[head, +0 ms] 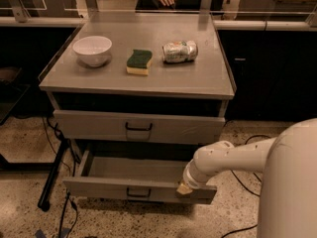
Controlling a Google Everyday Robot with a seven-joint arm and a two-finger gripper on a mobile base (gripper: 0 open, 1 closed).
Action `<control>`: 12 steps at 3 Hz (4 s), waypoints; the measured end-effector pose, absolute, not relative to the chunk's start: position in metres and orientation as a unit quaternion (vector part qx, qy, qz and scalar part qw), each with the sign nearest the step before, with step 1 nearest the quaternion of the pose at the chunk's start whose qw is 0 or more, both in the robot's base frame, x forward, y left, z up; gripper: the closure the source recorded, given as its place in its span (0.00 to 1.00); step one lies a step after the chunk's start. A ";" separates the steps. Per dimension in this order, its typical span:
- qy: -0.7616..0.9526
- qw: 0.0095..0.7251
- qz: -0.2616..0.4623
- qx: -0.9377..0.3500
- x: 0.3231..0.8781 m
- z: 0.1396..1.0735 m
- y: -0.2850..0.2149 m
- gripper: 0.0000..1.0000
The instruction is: Open middle drawer
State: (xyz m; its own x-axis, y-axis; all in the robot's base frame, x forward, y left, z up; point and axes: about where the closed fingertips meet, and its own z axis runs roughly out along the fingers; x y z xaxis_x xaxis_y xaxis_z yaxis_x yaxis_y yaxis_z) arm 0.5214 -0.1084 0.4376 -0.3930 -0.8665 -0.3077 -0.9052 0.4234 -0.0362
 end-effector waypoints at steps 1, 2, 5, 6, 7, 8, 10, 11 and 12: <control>0.832 0.141 0.069 -0.533 0.521 0.438 -0.108 0.74; 0.832 0.141 0.069 -0.533 0.521 0.438 -0.108 0.49; 0.832 0.141 0.069 -0.533 0.521 0.438 -0.108 0.00; 0.832 0.141 0.069 -0.533 0.521 0.438 -0.108 0.00; 0.835 0.107 0.071 -0.535 0.513 0.428 -0.109 0.00; 0.845 0.055 0.077 -0.526 0.491 0.415 -0.117 0.00; 0.855 -0.001 0.097 -0.509 0.435 0.416 -0.127 0.00; 0.862 -0.020 0.110 -0.495 0.400 0.429 -0.134 0.00; 0.871 -0.033 0.114 -0.477 0.361 0.451 -0.145 0.00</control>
Offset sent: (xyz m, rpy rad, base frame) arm 0.0000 0.0000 0.0000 0.0000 0.0000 0.0000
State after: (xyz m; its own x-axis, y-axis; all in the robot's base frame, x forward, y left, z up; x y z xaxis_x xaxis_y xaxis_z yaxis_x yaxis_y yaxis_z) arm 0.3610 -0.1447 0.4511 -0.5419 -0.8388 -0.0518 -0.8238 0.5179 0.2306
